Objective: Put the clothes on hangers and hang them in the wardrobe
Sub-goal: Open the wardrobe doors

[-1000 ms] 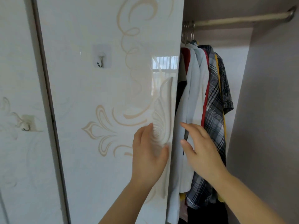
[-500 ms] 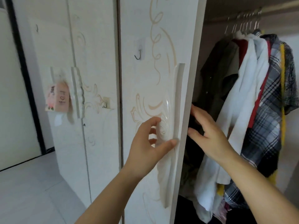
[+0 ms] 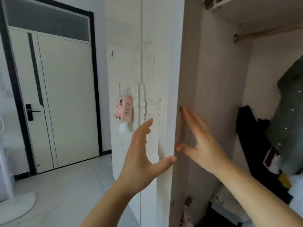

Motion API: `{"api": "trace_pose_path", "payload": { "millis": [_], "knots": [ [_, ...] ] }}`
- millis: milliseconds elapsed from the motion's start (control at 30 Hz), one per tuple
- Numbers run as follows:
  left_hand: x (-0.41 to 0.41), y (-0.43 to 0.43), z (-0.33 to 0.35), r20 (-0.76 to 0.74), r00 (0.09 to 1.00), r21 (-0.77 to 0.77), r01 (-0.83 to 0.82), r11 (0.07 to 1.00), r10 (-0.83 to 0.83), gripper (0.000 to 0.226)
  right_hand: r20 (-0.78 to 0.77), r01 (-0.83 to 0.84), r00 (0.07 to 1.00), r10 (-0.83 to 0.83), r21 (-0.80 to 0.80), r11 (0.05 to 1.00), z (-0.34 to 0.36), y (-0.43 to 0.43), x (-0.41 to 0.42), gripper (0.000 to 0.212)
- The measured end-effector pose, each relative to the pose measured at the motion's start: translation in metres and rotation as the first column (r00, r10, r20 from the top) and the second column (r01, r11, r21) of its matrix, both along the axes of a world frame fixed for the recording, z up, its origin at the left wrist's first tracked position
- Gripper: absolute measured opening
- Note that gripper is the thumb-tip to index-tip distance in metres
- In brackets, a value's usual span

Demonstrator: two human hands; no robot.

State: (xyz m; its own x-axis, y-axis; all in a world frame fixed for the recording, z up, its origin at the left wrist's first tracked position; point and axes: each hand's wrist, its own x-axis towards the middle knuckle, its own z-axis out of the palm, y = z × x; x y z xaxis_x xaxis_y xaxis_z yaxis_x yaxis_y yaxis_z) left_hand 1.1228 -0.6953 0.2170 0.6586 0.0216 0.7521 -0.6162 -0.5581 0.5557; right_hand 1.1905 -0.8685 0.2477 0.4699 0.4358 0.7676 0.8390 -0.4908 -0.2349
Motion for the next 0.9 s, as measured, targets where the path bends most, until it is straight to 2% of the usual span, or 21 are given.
{"api": "trace_pose_path", "payload": {
  "millis": [100,200,333,400,500,633,900],
  "knots": [
    [0.003,0.029,0.010,0.268,0.950,0.191,-0.216,0.957,0.161,0.086,0.008,-0.003,1.000,0.003,0.040,0.999,-0.007,0.031,0.008,0.081],
    [0.009,0.063,0.022,0.433,0.854,0.336,-0.450,0.827,0.288,0.082,0.033,0.010,0.999,-0.012,0.065,0.998,-0.012,0.067,0.019,0.080],
    [0.022,0.099,0.037,0.557,0.714,0.525,-0.699,0.485,0.425,0.092,0.067,0.090,0.994,-0.089,-0.015,0.996,-0.016,0.105,0.038,0.088],
    [0.031,0.110,0.041,0.587,0.675,0.592,-0.734,0.332,0.447,0.096,0.064,0.136,0.989,-0.133,-0.032,0.990,-0.018,0.120,0.046,0.094],
    [0.044,0.129,0.044,0.602,0.635,0.641,-0.746,0.181,0.484,0.094,0.051,0.186,0.982,-0.184,-0.032,0.982,-0.020,0.144,0.056,0.092],
    [0.062,0.145,0.045,0.586,0.624,0.651,-0.742,0.157,0.517,0.095,0.068,0.264,0.963,-0.261,-0.049,0.963,-0.022,0.164,0.069,0.089],
    [0.075,0.155,0.044,0.580,0.658,0.643,-0.732,0.227,0.480,0.100,0.064,0.275,0.960,-0.272,-0.040,0.961,-0.024,0.165,0.076,0.092]
  ]
}}
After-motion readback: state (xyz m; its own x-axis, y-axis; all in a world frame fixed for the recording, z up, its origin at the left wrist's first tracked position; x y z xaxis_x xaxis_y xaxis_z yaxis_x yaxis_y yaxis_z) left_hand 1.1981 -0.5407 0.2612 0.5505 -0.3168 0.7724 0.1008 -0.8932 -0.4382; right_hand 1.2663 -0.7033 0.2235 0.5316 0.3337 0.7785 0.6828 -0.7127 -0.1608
